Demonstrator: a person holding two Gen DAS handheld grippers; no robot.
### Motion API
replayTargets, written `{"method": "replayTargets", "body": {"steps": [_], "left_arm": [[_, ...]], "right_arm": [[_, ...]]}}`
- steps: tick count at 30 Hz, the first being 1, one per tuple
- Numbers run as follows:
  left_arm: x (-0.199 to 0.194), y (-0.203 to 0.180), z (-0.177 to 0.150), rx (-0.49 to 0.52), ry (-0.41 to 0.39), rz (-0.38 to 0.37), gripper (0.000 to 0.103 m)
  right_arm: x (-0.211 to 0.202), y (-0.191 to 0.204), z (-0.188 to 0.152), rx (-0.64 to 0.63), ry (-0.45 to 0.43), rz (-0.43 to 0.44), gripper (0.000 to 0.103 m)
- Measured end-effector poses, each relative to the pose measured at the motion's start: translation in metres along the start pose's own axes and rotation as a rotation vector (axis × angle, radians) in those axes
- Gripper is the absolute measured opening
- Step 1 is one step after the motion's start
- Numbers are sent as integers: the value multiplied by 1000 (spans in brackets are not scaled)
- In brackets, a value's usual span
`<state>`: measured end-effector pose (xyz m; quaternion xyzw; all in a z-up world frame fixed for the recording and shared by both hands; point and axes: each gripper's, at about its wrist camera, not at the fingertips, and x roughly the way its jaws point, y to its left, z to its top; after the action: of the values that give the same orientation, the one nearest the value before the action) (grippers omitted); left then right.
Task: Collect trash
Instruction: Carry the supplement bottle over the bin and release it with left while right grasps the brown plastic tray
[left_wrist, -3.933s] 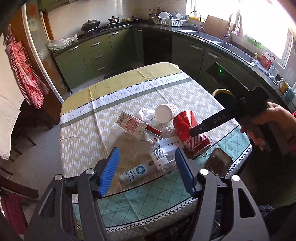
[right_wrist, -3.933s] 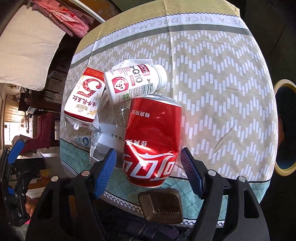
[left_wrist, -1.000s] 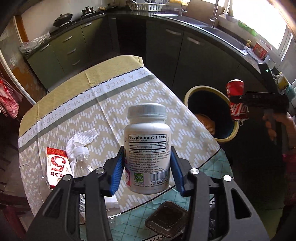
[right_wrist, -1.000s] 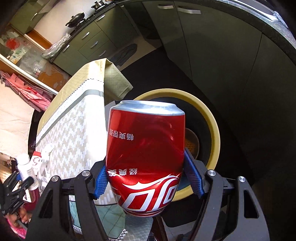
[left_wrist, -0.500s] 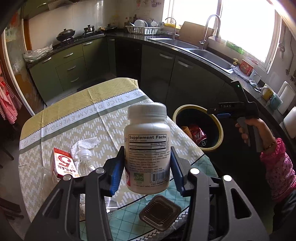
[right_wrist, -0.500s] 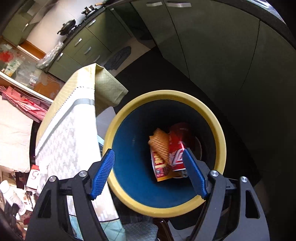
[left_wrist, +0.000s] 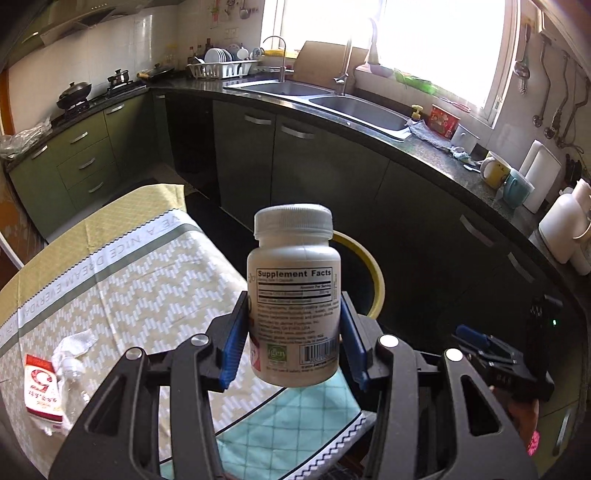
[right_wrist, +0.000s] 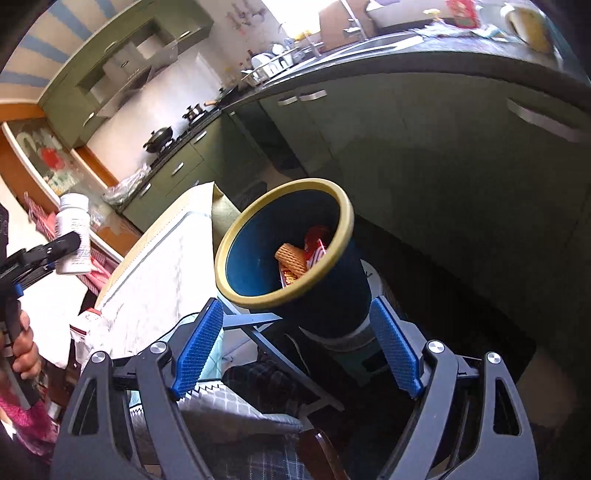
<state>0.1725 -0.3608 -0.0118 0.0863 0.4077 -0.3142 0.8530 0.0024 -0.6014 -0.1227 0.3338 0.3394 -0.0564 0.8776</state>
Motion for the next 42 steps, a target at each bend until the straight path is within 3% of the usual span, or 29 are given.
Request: {"method": "replayTargets", "body": {"steps": [6, 10, 15, 19, 21, 22, 25, 28, 30, 32, 35, 37, 40, 42], "left_arm": [[77, -44, 25, -54, 56, -25, 45], [134, -61, 30, -85, 113, 14, 45], [190, -58, 35, -143, 177, 86, 45], [222, -42, 32, -235, 278, 78, 46], [223, -38, 32, -239, 283, 98, 58], [221, -37, 32, -234, 274, 107, 62], [192, -33, 35, -222, 237, 78, 62], [125, -28, 35, -165, 141, 45, 62], [71, -20, 27, -104, 54, 66, 64], [20, -3, 15, -72, -18, 109, 72], [-42, 30, -14, -55, -98, 213, 77], [-72, 57, -36, -84, -124, 290, 77], [-99, 99, -63, -168, -146, 361, 77], [-111, 121, -79, -206, -143, 390, 77]], "right_arm": [[-20, -59, -11, 126, -16, -34, 81], [-30, -67, -10, 131, -53, -30, 81], [-46, -69, -18, 110, -60, -10, 81], [-52, -64, -15, 84, -64, -11, 81], [-53, -59, -13, 73, -63, -3, 81], [-52, -55, -13, 66, -61, 2, 81], [-48, -40, -10, 31, -48, 11, 81], [-45, -10, -9, -66, -18, 55, 81], [-36, 24, -11, -174, 28, 97, 81], [-22, 67, -18, -308, 86, 155, 81], [5, 134, -34, -493, 185, 242, 68], [25, 175, -46, -600, 249, 282, 50], [53, 228, -67, -735, 325, 295, 36], [71, 252, -81, -791, 371, 279, 32]]}}
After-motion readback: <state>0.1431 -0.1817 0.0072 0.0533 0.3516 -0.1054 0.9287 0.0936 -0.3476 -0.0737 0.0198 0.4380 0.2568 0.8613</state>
